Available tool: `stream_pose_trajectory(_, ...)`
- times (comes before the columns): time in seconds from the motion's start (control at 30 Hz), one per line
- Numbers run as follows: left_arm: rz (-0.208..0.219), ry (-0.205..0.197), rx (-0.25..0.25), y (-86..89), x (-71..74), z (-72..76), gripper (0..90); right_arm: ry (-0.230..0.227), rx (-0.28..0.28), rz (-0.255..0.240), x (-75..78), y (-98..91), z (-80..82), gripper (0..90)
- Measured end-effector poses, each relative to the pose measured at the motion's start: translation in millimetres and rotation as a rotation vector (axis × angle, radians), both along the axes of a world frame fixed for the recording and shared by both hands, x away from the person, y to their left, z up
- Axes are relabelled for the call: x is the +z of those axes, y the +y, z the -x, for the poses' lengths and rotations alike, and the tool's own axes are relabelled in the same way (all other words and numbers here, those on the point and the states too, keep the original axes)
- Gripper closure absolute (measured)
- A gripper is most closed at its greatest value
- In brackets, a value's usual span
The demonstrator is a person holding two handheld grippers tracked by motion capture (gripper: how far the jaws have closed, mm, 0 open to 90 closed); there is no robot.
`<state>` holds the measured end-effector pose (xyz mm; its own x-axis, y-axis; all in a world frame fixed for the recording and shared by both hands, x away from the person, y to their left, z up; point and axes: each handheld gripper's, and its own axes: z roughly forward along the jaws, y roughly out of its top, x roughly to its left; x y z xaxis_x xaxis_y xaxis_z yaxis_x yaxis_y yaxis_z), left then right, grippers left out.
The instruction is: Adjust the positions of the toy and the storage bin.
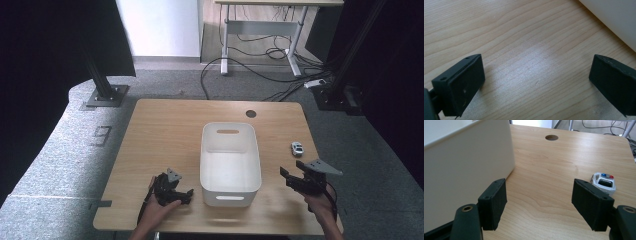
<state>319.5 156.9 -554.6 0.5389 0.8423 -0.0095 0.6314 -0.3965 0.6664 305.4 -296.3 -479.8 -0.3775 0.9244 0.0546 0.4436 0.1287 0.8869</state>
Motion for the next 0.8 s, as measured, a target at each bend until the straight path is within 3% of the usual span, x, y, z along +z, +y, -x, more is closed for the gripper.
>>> stream_pose_trajectory(0.43, 0.000, 0.000, 0.000, 0.0, 0.0, 0.0, 0.1, 0.038, -0.062, 0.022, -11.5, -16.2, -9.7, 27.8)
stream_pose_trajectory(0.8, -0.002, 0.000, -0.002, 0.1, 0.1, 0.3, 0.2, 0.026, -0.096, 0.037, -14.4, -23.6, -13.8, 28.2)
